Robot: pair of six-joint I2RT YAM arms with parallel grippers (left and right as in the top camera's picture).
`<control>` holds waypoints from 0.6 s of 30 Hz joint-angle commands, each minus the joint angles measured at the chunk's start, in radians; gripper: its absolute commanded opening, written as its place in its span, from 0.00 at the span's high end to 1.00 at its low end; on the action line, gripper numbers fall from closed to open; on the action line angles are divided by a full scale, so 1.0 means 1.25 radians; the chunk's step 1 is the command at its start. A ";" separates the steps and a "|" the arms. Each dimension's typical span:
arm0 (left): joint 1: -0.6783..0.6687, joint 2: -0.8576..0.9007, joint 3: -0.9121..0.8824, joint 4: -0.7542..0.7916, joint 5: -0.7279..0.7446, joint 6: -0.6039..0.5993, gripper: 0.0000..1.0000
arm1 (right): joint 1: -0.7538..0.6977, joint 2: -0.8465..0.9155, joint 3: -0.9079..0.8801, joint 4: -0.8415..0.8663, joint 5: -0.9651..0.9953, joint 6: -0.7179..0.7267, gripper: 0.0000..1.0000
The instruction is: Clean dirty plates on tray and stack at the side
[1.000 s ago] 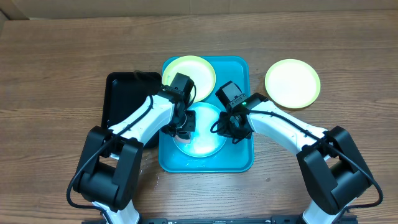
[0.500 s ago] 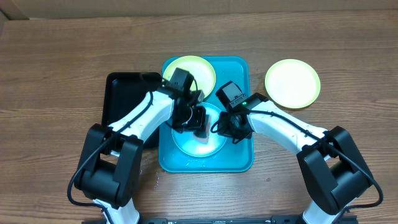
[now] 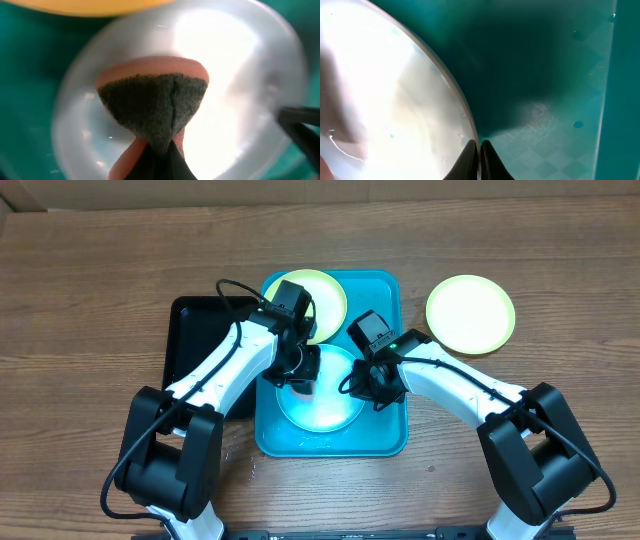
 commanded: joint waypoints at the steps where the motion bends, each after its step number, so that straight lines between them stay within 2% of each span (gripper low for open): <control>1: -0.004 -0.018 -0.018 0.003 -0.122 0.005 0.96 | 0.004 -0.007 -0.005 0.007 0.005 0.003 0.96; 9: -0.005 -0.018 -0.094 0.086 -0.085 0.005 0.96 | 0.004 -0.007 -0.005 0.007 0.005 0.003 0.96; 14: -0.005 -0.018 -0.146 0.146 0.017 0.006 0.96 | 0.004 -0.007 -0.005 0.008 0.005 0.003 0.96; 18: -0.005 -0.018 -0.151 0.156 0.174 0.029 0.96 | 0.004 -0.007 -0.005 0.008 0.005 0.003 0.96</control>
